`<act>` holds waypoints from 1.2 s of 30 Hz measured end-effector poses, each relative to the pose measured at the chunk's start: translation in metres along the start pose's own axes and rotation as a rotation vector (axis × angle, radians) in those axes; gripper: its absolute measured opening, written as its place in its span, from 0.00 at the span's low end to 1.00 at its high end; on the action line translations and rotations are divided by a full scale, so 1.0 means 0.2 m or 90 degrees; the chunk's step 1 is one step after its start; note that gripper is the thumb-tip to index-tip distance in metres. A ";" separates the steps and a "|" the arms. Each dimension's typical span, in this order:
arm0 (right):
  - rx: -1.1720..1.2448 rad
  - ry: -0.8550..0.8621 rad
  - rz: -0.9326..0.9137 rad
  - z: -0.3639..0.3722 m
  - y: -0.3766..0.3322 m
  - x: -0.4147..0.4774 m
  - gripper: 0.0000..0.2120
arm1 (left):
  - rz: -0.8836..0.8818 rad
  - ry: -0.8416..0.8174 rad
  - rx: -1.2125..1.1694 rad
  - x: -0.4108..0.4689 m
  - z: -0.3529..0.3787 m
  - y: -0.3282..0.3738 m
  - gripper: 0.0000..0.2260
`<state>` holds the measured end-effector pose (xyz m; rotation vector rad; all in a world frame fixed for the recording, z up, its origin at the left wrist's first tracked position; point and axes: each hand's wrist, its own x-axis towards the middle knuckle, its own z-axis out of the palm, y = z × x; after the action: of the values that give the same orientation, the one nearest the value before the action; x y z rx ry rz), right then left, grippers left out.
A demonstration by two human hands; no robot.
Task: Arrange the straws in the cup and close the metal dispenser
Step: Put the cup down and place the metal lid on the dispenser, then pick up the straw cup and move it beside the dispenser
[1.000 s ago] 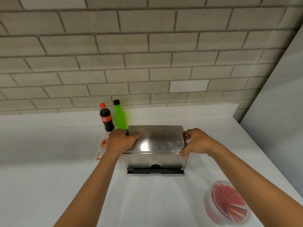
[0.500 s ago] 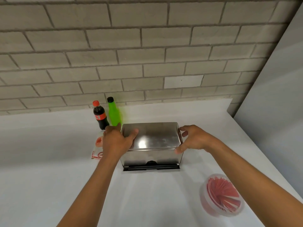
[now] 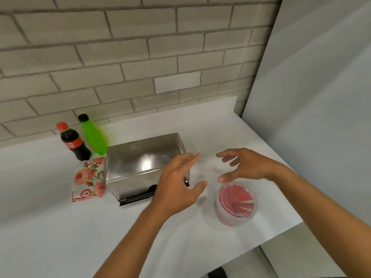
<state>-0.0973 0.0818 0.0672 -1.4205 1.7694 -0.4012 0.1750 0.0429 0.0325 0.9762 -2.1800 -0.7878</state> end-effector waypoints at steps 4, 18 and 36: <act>0.022 -0.014 0.032 0.05 0.20 -0.16 0.53 | 0.000 -0.156 0.009 -0.08 0.22 -0.05 0.39; 0.199 0.085 -0.028 0.32 0.49 -0.37 0.57 | -0.034 -0.176 -0.249 -0.15 0.55 -0.07 0.44; 0.188 -0.075 -0.078 -0.29 0.58 0.38 0.51 | -0.107 0.051 -0.148 0.44 0.88 -0.15 0.41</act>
<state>-0.2199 0.0358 -0.0056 -1.3152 1.4654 -0.6044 0.0118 0.0032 -0.0745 1.0598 -1.9056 -1.0365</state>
